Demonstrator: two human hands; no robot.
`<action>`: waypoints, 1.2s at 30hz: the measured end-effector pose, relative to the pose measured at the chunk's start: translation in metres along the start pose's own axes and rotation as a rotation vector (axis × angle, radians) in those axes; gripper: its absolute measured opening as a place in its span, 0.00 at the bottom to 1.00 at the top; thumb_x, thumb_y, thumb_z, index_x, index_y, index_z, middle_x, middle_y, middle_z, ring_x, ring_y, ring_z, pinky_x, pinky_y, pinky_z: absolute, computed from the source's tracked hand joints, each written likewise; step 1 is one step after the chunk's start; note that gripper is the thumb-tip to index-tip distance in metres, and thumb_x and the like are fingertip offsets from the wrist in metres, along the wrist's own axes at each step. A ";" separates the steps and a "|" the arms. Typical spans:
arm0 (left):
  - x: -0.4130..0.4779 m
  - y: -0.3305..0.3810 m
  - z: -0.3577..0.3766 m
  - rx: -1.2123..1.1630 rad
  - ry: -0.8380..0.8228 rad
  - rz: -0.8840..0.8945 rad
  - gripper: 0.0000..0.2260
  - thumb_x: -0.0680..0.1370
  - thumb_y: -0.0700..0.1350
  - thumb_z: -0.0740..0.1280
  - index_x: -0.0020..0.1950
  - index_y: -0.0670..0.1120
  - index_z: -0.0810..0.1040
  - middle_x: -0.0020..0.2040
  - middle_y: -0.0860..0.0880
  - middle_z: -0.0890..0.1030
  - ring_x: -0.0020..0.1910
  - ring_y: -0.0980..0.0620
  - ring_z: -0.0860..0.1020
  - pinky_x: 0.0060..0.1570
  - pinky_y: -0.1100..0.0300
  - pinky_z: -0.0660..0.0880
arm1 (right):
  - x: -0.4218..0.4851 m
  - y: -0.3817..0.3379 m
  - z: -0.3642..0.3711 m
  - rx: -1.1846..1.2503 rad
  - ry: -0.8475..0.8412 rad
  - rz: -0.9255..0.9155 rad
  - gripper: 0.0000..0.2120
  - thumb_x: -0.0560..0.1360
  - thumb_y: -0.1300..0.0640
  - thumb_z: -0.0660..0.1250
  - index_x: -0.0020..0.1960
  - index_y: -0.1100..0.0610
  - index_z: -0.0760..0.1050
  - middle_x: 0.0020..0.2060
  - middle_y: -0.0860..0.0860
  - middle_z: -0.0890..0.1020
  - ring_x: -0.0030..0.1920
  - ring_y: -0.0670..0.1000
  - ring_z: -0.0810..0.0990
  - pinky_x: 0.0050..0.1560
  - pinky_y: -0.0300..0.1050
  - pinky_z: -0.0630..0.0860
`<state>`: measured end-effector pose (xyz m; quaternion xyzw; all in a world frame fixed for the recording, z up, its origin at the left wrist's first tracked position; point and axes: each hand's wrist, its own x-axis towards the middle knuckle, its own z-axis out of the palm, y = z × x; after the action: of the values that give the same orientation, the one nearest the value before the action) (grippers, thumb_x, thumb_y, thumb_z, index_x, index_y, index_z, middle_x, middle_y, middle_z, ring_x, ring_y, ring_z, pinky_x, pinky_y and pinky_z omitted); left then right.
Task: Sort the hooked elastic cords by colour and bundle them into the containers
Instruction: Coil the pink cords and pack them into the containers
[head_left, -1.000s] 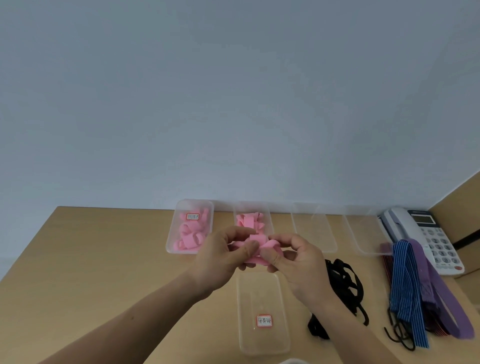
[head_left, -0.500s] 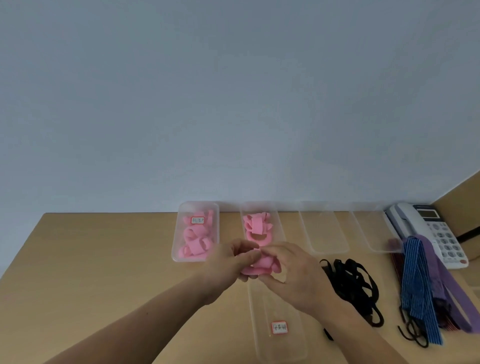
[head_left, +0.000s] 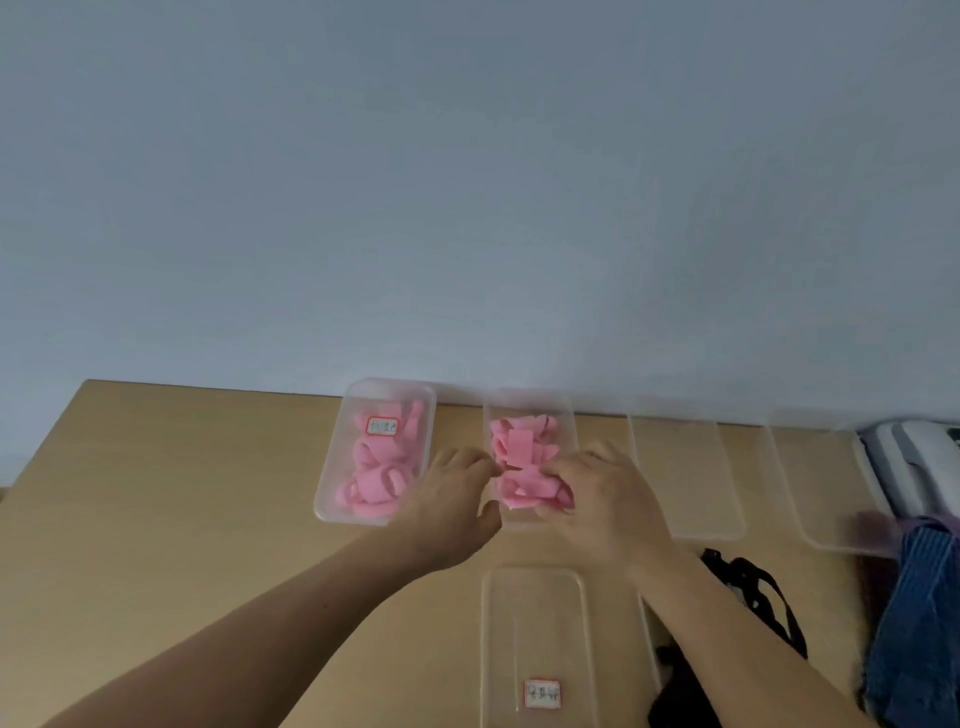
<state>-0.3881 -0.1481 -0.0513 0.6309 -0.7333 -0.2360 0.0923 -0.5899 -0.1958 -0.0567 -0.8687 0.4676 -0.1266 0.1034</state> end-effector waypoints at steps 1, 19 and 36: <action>0.003 -0.001 0.004 0.028 -0.002 -0.001 0.19 0.77 0.48 0.63 0.69 0.47 0.73 0.65 0.51 0.73 0.66 0.50 0.67 0.66 0.56 0.67 | 0.006 0.003 0.002 -0.003 -0.038 -0.027 0.12 0.65 0.46 0.74 0.44 0.52 0.81 0.37 0.45 0.82 0.41 0.52 0.75 0.39 0.45 0.74; 0.024 0.002 0.031 0.134 0.142 0.016 0.06 0.65 0.51 0.69 0.39 0.54 0.84 0.36 0.57 0.80 0.40 0.47 0.77 0.37 0.58 0.72 | 0.025 0.014 0.025 -0.085 -0.188 -0.222 0.14 0.58 0.49 0.79 0.40 0.52 0.80 0.37 0.46 0.82 0.39 0.51 0.80 0.38 0.42 0.74; 0.028 0.002 0.032 0.173 0.081 -0.039 0.07 0.72 0.52 0.67 0.46 0.56 0.83 0.46 0.56 0.84 0.56 0.45 0.76 0.58 0.49 0.66 | 0.020 0.025 0.036 -0.052 -0.218 -0.236 0.14 0.72 0.50 0.57 0.44 0.53 0.81 0.42 0.49 0.81 0.44 0.53 0.79 0.39 0.47 0.75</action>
<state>-0.4091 -0.1678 -0.0831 0.6597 -0.7342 -0.1478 0.0624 -0.5873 -0.2239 -0.0956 -0.9285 0.3515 -0.0306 0.1158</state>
